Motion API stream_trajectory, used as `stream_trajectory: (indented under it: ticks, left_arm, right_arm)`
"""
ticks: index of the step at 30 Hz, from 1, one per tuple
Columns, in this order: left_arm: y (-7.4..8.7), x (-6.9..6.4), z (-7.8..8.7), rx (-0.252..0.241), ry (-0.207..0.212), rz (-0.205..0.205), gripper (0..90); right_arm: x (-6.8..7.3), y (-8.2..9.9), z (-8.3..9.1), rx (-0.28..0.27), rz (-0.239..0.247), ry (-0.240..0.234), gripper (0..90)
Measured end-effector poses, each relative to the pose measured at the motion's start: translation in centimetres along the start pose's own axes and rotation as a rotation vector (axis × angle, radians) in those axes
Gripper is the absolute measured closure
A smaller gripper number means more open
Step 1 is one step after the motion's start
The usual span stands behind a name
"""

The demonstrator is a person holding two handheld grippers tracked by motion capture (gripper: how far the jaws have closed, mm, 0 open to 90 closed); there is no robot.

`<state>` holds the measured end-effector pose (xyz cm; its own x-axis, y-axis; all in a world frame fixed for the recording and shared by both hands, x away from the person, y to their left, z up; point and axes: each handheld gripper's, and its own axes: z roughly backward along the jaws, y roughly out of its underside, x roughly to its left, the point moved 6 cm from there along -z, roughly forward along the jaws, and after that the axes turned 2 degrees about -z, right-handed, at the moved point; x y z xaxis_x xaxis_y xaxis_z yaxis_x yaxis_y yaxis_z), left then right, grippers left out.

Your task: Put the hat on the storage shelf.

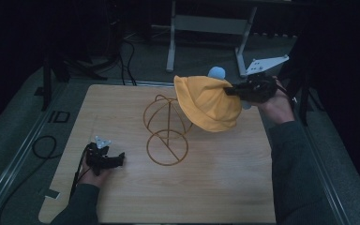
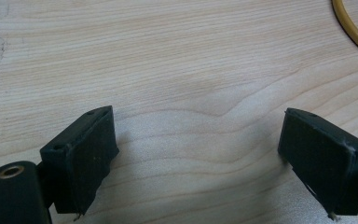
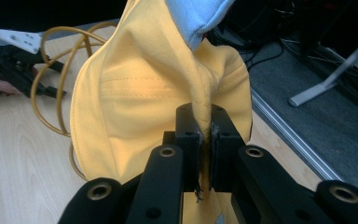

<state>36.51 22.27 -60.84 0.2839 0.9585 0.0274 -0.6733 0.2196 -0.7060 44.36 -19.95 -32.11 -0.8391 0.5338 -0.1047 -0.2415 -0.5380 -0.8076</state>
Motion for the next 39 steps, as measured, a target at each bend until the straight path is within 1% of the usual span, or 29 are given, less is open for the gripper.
stream_trajectory:
  ticks: [9,23,39]
  left_arm:
    - [0.0,0.0,0.0,0.001,0.0,-0.001,11.5]
    - [0.0,0.0,0.0,0.002,0.0,-0.001,11.5]
    - [0.0,0.0,0.0,0.0,0.0,0.0,11.5]
  right_arm:
    - [0.9,-1.0,-0.6,-0.01,0.02,-0.031,85.0]
    - [1.8,-2.0,-1.9,-0.021,0.03,-0.069,85.0]
    - [3.0,-3.1,-3.3,-0.004,0.063,-0.092,85.0]
